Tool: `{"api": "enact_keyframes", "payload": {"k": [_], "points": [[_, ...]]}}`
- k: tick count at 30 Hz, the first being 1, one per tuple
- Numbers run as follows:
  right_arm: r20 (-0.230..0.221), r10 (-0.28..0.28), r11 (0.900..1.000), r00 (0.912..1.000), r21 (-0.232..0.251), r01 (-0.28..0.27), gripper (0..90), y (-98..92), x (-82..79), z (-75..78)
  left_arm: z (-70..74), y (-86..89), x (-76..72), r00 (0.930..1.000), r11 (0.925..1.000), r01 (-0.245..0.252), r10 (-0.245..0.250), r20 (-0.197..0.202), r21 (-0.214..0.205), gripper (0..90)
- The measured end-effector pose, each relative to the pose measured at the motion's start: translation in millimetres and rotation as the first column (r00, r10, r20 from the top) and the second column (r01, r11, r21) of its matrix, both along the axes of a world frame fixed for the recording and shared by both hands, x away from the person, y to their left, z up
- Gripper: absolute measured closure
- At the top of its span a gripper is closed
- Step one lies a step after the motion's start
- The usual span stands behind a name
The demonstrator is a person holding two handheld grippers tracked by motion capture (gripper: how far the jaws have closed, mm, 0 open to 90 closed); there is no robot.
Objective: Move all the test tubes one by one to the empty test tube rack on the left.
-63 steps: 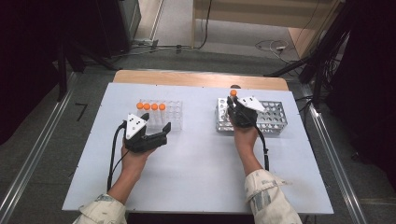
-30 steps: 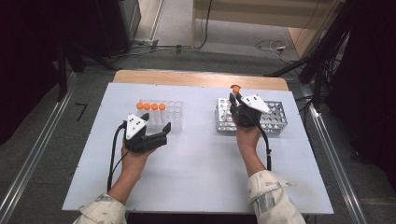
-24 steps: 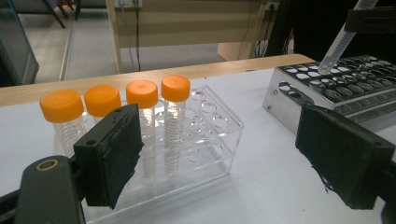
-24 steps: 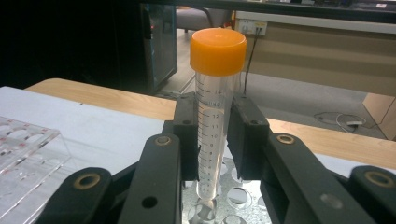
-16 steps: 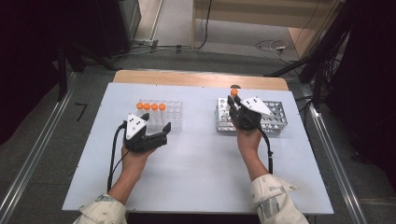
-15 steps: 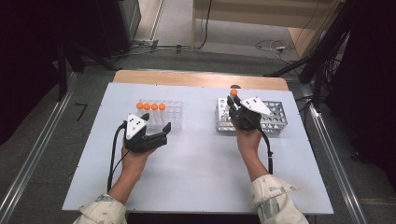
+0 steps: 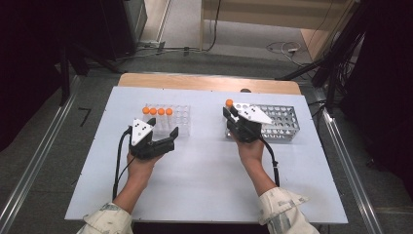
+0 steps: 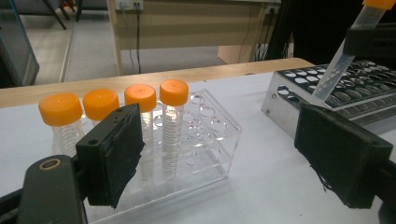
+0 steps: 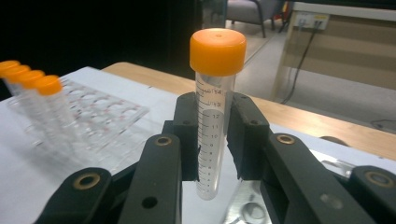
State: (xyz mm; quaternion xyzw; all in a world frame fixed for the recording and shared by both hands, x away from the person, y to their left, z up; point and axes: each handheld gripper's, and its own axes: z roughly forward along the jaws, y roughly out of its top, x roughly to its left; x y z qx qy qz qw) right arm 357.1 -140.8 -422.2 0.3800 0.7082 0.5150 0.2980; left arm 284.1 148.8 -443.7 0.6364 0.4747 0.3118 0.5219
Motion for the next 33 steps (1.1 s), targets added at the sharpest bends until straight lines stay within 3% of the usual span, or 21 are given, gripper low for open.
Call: {"api": "enact_keyframes", "payload": {"k": [24, 33], "points": [[-0.047, 0.139, 0.9894, 0.9891, -0.035, -0.141, 72.3, 43.0, -18.6, -15.2, 4.3, -1.2, -3.1, 0.9998, 1.0000, 0.005, -0.004, 0.020, -0.007, 17.3], [-0.075, 0.183, 0.9816, 0.9803, -0.041, -0.186, 72.3, 56.5, -23.3, -19.9, 9.3, -3.2, -5.3, 0.9992, 0.9994, 0.022, -0.021, 0.034, -0.025, 17.7]]}}
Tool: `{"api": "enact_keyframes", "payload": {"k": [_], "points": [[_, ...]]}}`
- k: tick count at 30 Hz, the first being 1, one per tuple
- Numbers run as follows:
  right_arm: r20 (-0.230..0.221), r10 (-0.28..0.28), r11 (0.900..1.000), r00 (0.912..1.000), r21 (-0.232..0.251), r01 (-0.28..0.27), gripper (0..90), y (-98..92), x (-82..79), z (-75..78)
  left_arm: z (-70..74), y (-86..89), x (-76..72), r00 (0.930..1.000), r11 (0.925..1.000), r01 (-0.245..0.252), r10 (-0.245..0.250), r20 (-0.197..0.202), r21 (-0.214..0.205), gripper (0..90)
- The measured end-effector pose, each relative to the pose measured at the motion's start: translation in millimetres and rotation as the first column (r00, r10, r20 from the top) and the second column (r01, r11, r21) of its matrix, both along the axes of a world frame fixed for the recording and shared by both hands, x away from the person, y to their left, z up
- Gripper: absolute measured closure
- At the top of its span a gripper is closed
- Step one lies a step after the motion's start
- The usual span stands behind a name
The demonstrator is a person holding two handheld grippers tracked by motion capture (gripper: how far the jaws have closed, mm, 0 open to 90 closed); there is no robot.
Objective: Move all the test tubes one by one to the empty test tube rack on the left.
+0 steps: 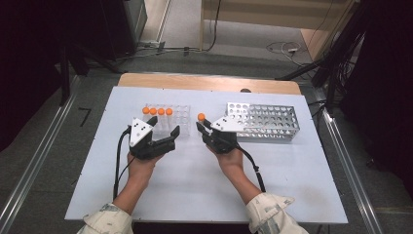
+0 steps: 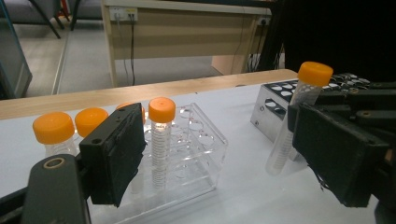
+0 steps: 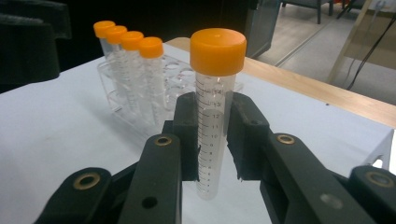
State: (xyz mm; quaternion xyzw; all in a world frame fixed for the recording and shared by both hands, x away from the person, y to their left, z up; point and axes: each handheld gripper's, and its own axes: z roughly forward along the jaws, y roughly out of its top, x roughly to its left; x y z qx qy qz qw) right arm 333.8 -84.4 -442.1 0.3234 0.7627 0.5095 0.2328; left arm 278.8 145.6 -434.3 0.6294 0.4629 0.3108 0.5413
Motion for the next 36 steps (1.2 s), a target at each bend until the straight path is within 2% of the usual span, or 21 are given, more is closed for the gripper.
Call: {"api": "enact_keyframes", "payload": {"k": [13, 19, 21, 26, 36], "points": [[-0.014, 0.080, 0.9967, 0.9967, -0.008, -0.080, 72.3, 30.0, -9.3, -3.0, 3.4, -6.0, -2.8, 0.9984, 0.9984, 0.055, -0.055, 0.016, 0.011, 27.8], [-0.029, 0.123, 0.9921, 0.9920, -0.020, -0.124, 72.2, 42.9, -13.4, -3.3, 3.5, -6.2, -3.1, 0.9960, 0.9962, 0.086, -0.086, 0.020, 0.005, 40.6], [-0.040, 0.137, 0.9905, 0.9898, -0.010, -0.137, 72.2, 45.8, -14.1, -3.2, 3.2, -7.3, -3.5, 0.9953, 0.9955, 0.094, -0.094, 0.022, 0.011, 44.2], [-0.053, 0.163, 0.9865, 0.9851, 0.002, -0.164, 72.3, 49.8, -15.6, -2.1, 2.2, -9.1, -3.6, 0.9956, 0.9955, 0.090, -0.090, 0.023, 0.029, 48.3], [-0.062, 0.200, 0.9798, 0.9779, 0.006, -0.200, 72.3, 57.4, -19.1, -0.9, 0.4, -7.3, -2.9, 0.9966, 0.9966, 0.080, -0.080, 0.022, 0.023, 63.6]]}}
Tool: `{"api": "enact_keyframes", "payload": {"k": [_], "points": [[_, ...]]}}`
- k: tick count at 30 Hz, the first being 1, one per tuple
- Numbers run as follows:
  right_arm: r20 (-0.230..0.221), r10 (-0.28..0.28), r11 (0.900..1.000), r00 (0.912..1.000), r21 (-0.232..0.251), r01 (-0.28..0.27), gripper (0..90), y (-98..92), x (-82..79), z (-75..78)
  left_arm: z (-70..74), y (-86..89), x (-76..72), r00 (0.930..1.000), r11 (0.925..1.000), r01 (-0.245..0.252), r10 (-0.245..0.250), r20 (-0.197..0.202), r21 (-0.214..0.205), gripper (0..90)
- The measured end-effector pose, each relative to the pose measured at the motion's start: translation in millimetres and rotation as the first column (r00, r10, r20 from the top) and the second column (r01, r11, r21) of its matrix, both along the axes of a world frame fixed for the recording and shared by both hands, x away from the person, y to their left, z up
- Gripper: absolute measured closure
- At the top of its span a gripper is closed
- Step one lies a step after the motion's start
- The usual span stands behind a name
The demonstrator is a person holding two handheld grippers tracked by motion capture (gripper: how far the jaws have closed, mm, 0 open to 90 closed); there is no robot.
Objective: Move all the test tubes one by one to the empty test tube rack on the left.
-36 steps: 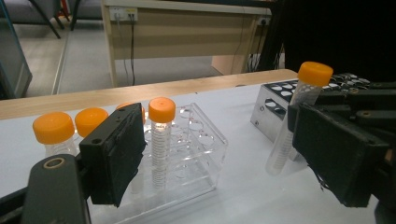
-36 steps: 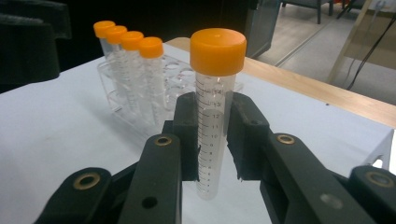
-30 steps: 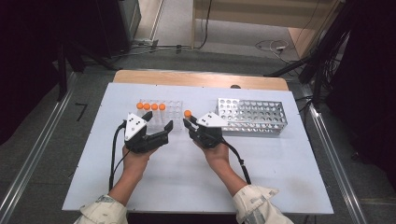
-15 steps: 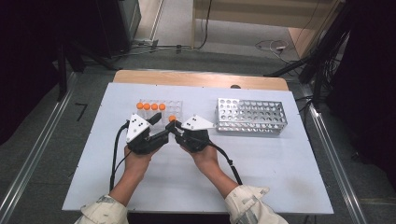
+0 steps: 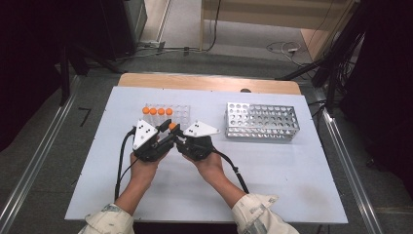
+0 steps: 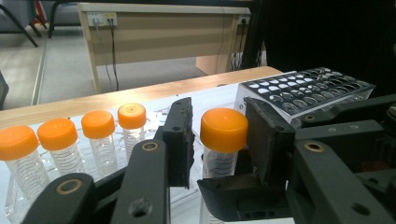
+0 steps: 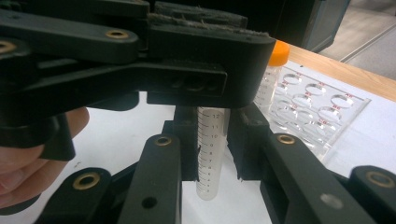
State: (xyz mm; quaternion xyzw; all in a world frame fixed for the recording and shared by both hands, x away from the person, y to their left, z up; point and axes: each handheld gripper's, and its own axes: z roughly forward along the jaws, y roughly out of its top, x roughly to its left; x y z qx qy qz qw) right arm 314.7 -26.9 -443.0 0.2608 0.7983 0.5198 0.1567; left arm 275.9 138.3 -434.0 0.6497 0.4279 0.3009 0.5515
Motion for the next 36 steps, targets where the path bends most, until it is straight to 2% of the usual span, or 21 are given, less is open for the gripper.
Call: {"api": "enact_keyframes", "payload": {"k": [7, 18, 23, 25, 27, 30, 36], "points": [[0.001, 0.001, 1.0000, 1.0000, -0.007, -0.001, 72.2, 0.6, 0.1, 0.2, -0.5, -0.7, -0.5, 1.0000, 1.0000, -0.004, 0.004, 0.005, 0.008, 69.3], [0.011, 0.002, 0.9999, 0.9999, -0.011, -0.001, 70.3, 0.1, -0.3, 0.6, -0.1, -0.9, -0.8, 0.9999, 1.0000, -0.007, 0.007, 0.008, 0.001, 70.2], [0.038, 0.016, 0.9987, 0.9991, -0.048, -0.014, 45.5, -3.5, -0.8, 2.6, 0.8, 0.7, 0.2, 0.9999, 1.0000, -0.009, 0.009, 0.007, 0.001, 70.3], [0.041, -0.004, 0.9981, 0.9992, -0.061, 0.007, 37.4, -7.5, 0.1, 3.2, 1.8, 1.1, 0.8, 0.9999, 1.0000, -0.009, 0.009, 0.010, 0.000, 70.3], [0.039, -0.021, 0.9977, 0.9990, -0.064, 0.024, 32.2, -12.3, 1.7, 3.2, 3.8, 1.1, 1.0, 0.9999, 1.0000, -0.007, 0.007, 0.010, -0.002, 70.3], [0.032, -0.042, 0.9931, 0.9986, -0.109, 0.045, 26.7, -20.8, 2.7, 2.9, 8.0, 0.4, 2.0, 0.9999, 1.0000, 0.003, -0.003, 0.015, -0.002, 70.3], [0.025, -0.073, 0.9918, 0.9970, -0.103, 0.075, 20.6, -44.3, -1.8, 2.8, 14.7, 1.3, 8.1, 0.9999, 1.0000, 0.002, -0.002, 0.011, -0.009, 70.3]]}}
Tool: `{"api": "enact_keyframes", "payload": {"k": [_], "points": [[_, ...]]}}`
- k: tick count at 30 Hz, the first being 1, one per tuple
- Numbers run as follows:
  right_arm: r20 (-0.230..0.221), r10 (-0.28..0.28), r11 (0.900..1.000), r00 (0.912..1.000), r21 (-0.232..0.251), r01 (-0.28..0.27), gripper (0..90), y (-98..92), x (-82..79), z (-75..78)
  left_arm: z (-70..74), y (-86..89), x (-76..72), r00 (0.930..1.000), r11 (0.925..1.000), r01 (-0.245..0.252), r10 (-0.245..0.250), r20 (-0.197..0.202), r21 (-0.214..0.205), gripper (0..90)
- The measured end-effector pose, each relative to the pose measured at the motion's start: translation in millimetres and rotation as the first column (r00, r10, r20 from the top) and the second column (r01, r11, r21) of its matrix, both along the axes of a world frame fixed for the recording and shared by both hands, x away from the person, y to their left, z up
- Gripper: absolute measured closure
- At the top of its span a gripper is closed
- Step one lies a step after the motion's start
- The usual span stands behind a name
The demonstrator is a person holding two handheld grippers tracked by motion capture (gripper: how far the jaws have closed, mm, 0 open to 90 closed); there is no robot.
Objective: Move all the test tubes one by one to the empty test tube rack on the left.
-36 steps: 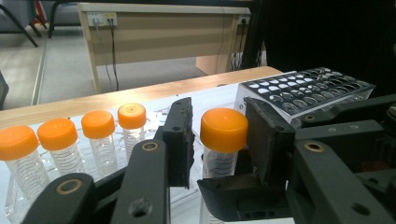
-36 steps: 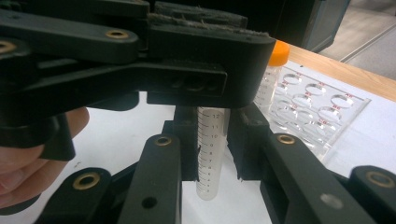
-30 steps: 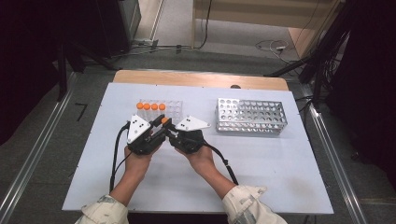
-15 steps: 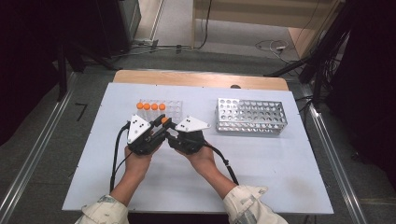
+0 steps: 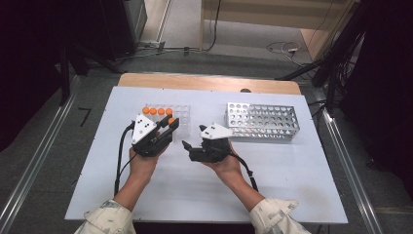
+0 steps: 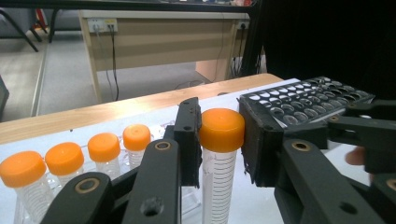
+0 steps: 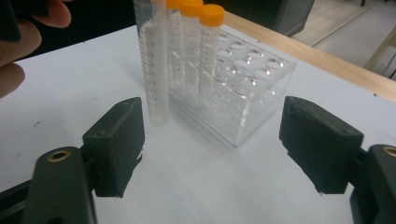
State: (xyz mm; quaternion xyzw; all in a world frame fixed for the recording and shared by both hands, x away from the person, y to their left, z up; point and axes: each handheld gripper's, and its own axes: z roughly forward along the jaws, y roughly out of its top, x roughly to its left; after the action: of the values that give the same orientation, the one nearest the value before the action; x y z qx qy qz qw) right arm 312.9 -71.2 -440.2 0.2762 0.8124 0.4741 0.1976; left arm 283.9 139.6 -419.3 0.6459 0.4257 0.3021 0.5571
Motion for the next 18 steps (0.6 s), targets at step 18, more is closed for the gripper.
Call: {"api": "enact_keyframes", "payload": {"k": [18], "points": [[-0.047, -0.075, 0.9968, 0.9961, 0.024, 0.076, 17.9, -56.7, -3.7, -9.9, 16.4, 2.5, 23.8, 0.9997, 0.9996, -0.026, 0.026, 0.004, 0.006, 70.2]]}}
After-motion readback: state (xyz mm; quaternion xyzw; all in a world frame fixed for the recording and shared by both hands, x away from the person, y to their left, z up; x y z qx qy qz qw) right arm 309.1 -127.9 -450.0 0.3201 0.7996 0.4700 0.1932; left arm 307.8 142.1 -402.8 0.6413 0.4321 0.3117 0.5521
